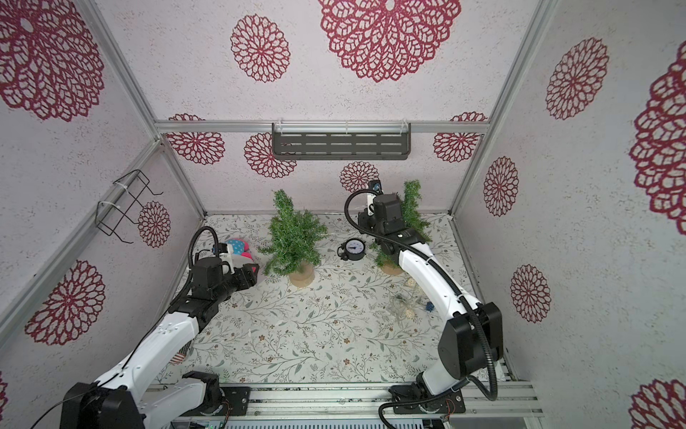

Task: Wrap string light around the christmas tree
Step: Wrap the light string around the Christmas tree.

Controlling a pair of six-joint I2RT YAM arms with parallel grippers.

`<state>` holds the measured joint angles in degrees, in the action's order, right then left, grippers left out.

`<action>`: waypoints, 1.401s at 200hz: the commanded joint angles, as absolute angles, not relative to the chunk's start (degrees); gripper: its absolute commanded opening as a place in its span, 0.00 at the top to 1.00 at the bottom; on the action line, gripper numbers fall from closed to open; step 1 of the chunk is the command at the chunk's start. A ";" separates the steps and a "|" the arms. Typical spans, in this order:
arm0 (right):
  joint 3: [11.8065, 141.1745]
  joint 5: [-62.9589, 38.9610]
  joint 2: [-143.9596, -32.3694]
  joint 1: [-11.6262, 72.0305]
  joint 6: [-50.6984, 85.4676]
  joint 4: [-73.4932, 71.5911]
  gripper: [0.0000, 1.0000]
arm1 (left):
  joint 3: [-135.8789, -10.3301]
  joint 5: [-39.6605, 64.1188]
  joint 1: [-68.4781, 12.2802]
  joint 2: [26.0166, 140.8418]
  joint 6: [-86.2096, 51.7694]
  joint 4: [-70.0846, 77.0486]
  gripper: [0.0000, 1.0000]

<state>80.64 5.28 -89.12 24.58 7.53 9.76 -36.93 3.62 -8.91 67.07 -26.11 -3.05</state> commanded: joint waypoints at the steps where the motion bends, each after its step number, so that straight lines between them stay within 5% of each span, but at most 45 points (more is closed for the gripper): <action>1: 79.87 3.38 -86.47 26.08 9.84 6.69 1.00 | -40.27 3.99 -8.70 72.02 -25.45 1.69 0.31; 106: 75.34 -6.63 -73.63 27.35 14.59 6.77 1.00 | -41.95 2.93 -8.70 68.27 -22.99 -2.63 0.30; 193: 70.77 -5.57 -71.89 27.30 13.96 7.69 1.00 | -44.38 3.79 -9.64 79.64 -24.03 -1.53 0.31; 280: 66.46 -22.43 -66.25 29.30 21.96 13.28 1.00 | -42.05 4.00 -13.76 58.88 -26.26 -11.66 0.32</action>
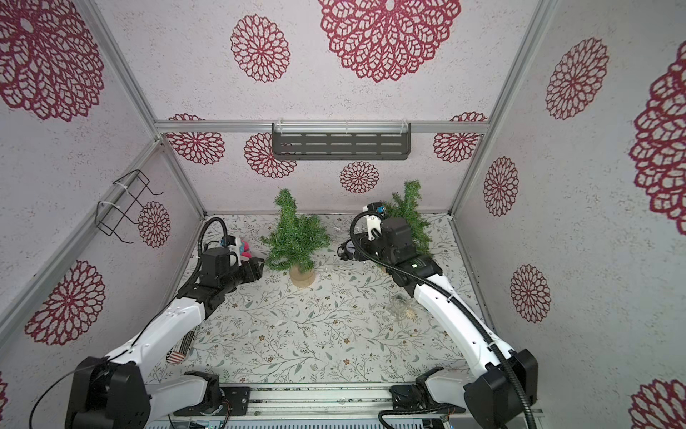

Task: Wrap string light around the christmas tree
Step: Wrap the light string around the Christmas tree.

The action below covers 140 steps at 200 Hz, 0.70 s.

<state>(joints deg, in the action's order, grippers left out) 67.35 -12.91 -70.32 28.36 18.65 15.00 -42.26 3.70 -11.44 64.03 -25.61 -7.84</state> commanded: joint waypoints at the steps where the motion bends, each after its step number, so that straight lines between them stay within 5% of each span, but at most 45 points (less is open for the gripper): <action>1: 66.45 -22.73 -66.17 29.37 22.10 12.97 1.00 | -41.99 4.02 -14.00 58.66 -26.22 -11.72 0.32; 59: 66.48 -25.23 -67.91 31.46 28.41 6.89 1.00 | -34.51 0.69 -34.41 49.40 -23.99 2.62 0.31; 102: 64.34 -23.21 -67.00 36.36 32.22 2.13 1.00 | -35.57 -1.32 -45.58 61.56 -18.29 15.94 0.21; 140: 61.68 -19.50 -66.14 38.79 37.16 -3.75 1.00 | -34.05 -0.41 -47.20 72.50 -13.65 33.31 0.20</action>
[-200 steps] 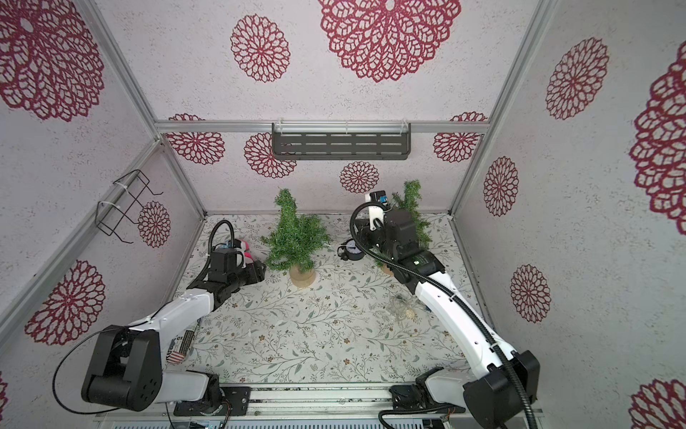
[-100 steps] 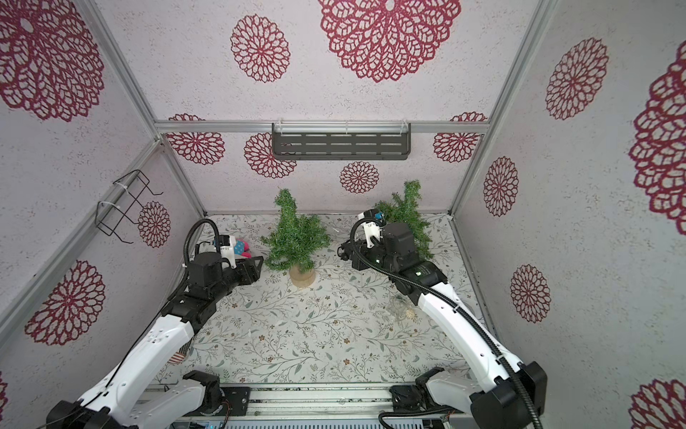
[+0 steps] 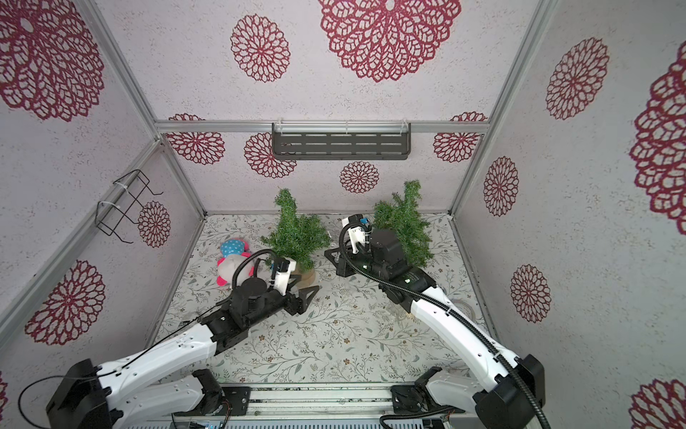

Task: Wrap string light around the christmas tree
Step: Wrap the light string around the Christmas tree.

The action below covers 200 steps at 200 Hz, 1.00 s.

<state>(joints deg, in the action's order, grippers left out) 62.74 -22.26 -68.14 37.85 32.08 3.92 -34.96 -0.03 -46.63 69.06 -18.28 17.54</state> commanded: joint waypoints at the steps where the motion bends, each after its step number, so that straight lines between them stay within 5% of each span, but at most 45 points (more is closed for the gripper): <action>1: 61.60 -19.42 -66.07 38.86 37.39 -3.99 1.00 | -33.85 -0.42 -47.29 72.68 -13.65 34.52 0.20; 154: 57.74 -11.43 -61.57 43.07 44.82 -14.21 1.00 | -39.59 2.66 -47.47 97.29 -8.28 63.26 0.33; 200: 57.71 -11.59 -62.64 43.06 44.40 -15.52 1.00 | -33.81 0.70 -47.61 90.10 -9.57 55.53 0.34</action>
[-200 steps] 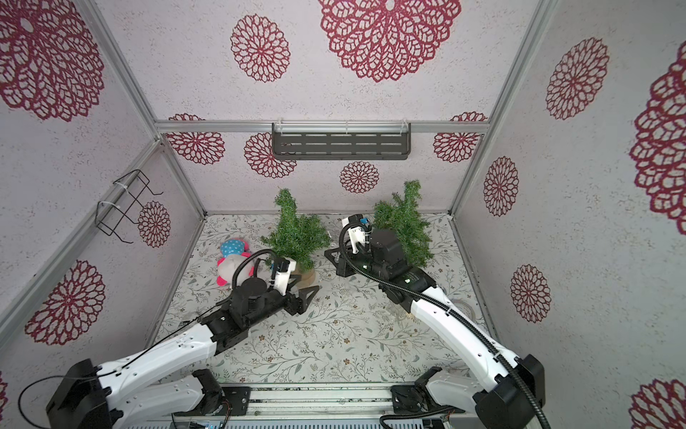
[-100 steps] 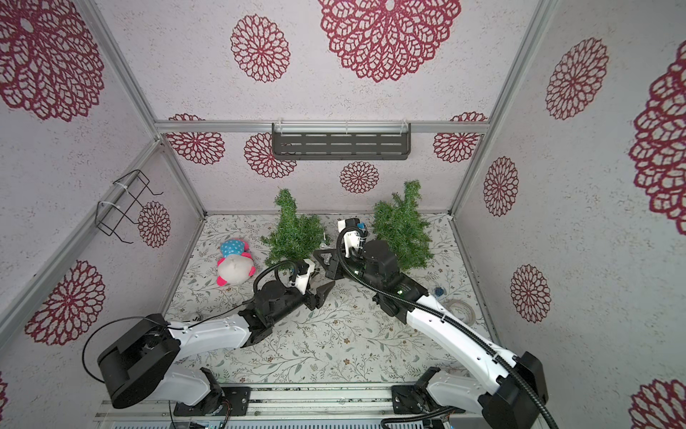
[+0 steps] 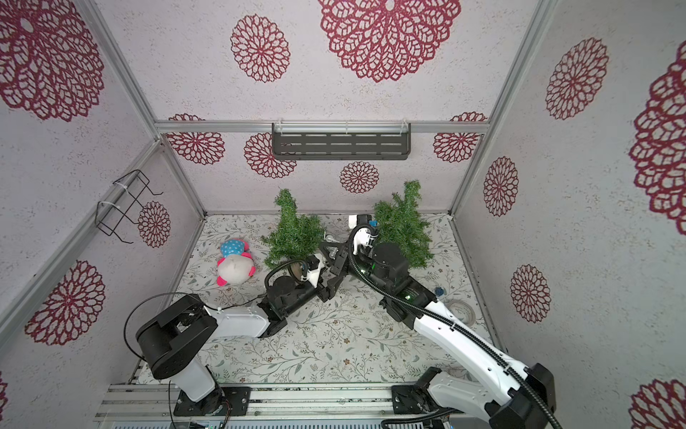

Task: Wrap string light around the christmas tree
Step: Wrap the light string around the Christmas tree.

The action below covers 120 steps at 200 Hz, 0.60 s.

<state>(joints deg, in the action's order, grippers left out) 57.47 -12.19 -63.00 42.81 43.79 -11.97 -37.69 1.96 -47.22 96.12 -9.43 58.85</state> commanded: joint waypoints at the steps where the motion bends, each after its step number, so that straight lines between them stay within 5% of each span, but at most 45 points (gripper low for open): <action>1: 57.73 -11.60 -62.70 43.06 44.39 -15.58 1.00 | -33.51 0.61 -47.62 89.65 -9.57 54.92 0.34; 43: 56.78 -11.90 -63.35 43.14 44.74 -17.48 1.00 | -30.20 -2.72 -47.46 77.09 -10.88 31.88 0.25; 79: 56.92 -12.02 -64.05 43.24 45.57 -18.86 1.00 | -27.96 1.29 -47.75 73.50 -12.80 32.97 0.22; 120: 56.95 -11.69 -63.96 43.55 46.05 -19.29 1.00 | -34.42 2.43 -48.99 82.72 -7.48 42.15 0.24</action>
<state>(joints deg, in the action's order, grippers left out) 56.42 -12.19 -64.71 43.09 44.99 -15.59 -30.39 0.93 -48.12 77.84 -10.98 36.03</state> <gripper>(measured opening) 0.045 0.771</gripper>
